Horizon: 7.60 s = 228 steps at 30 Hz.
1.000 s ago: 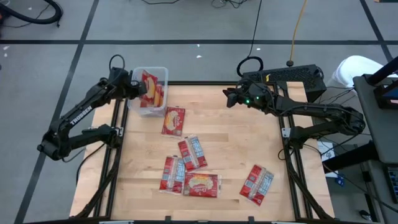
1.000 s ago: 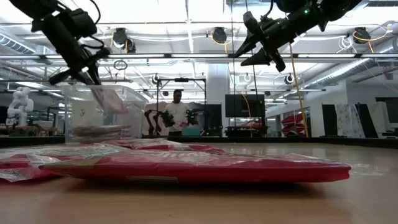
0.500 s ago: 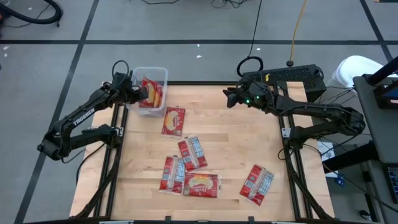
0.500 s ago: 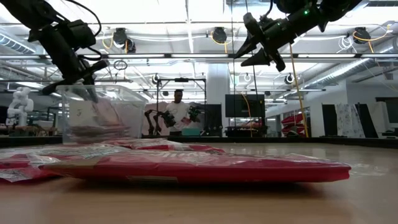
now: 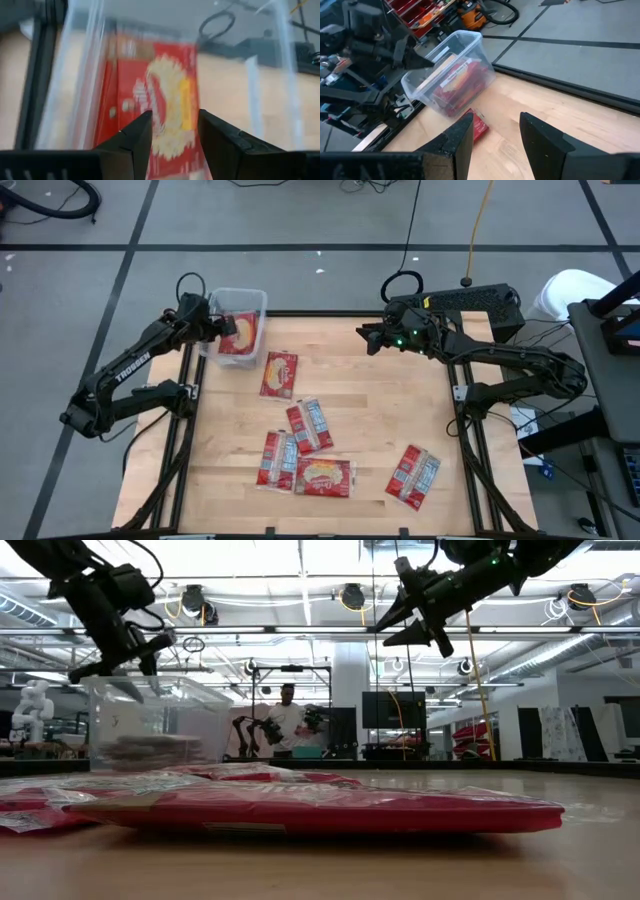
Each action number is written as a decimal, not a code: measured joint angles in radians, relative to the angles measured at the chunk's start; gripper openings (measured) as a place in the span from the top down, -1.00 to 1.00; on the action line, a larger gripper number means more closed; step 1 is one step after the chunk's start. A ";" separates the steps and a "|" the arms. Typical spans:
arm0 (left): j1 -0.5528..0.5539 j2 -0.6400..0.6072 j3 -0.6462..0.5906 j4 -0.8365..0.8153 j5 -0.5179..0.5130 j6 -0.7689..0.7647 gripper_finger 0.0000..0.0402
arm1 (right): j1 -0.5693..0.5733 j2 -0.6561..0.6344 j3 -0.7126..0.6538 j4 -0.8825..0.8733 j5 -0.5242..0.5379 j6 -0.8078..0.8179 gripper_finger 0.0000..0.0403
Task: Sort popcorn bags into baskets
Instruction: Put the red popcorn bag into the transparent container
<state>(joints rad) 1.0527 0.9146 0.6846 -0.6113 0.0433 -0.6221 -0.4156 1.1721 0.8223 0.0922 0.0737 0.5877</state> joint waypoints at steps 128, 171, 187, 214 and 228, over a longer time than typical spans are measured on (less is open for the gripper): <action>-0.625 -0.067 0.171 -0.006 0.111 -0.223 0.20 | 0.791 0.023 -0.460 -0.369 0.077 1.366 0.56; -1.081 0.936 0.172 1.185 -0.044 0.072 0.47 | 0.656 0.027 -0.564 0.280 0.261 1.075 1.00; -1.085 1.205 0.333 1.178 0.028 0.234 0.93 | 0.645 0.027 -0.563 0.301 0.226 1.085 1.00; -1.038 1.131 0.363 0.944 -0.011 0.320 0.98 | 0.486 0.039 -0.417 -0.089 -0.070 1.000 0.40; -1.027 1.179 0.362 1.002 0.009 0.306 0.97 | 0.479 0.262 -0.421 0.227 -0.129 1.023 0.08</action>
<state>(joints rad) 0.0261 2.0933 1.0466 0.3906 0.0521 -0.3160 0.0631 1.4345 0.4011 0.3193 -0.0556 1.6105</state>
